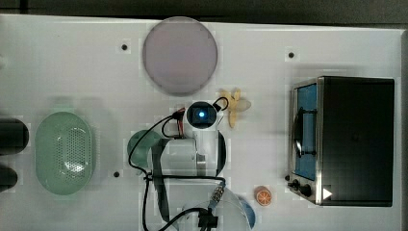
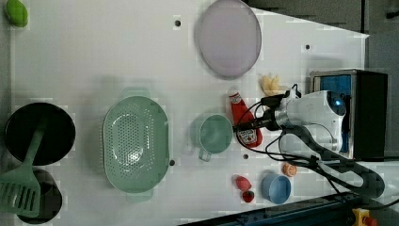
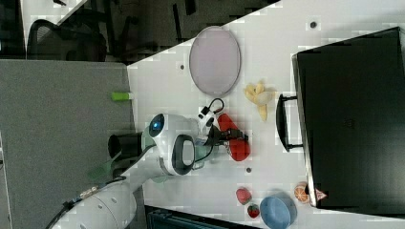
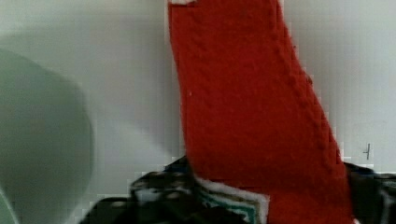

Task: Pick Ketchup from the table and place it in strainer.

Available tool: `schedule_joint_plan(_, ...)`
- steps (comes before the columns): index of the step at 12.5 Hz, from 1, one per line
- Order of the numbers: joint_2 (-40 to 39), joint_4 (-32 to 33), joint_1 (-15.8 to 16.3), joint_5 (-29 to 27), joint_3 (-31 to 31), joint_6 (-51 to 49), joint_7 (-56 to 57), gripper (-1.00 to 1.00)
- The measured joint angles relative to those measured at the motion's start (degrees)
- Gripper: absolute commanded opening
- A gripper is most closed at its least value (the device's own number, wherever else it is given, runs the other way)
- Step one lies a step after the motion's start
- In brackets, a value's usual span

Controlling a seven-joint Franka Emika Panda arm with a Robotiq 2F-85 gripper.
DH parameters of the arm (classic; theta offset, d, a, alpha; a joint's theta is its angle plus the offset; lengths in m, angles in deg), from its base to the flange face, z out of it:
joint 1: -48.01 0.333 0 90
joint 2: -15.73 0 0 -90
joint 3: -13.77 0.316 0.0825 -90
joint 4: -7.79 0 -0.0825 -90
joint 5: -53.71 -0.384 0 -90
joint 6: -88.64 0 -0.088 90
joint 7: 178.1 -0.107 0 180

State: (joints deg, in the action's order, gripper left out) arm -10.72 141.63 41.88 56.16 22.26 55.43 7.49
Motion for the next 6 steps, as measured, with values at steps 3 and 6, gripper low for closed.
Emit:
schedule_joint_plan(3, 0.8, -0.8, -0.2, 0.3, 0.0, -1.1, 0.0, 0.25)
schedule_joint_plan(6, 7.3, -0.1, -0.3, -0.1, 0.0, -8.8, 0.0, 0.25)
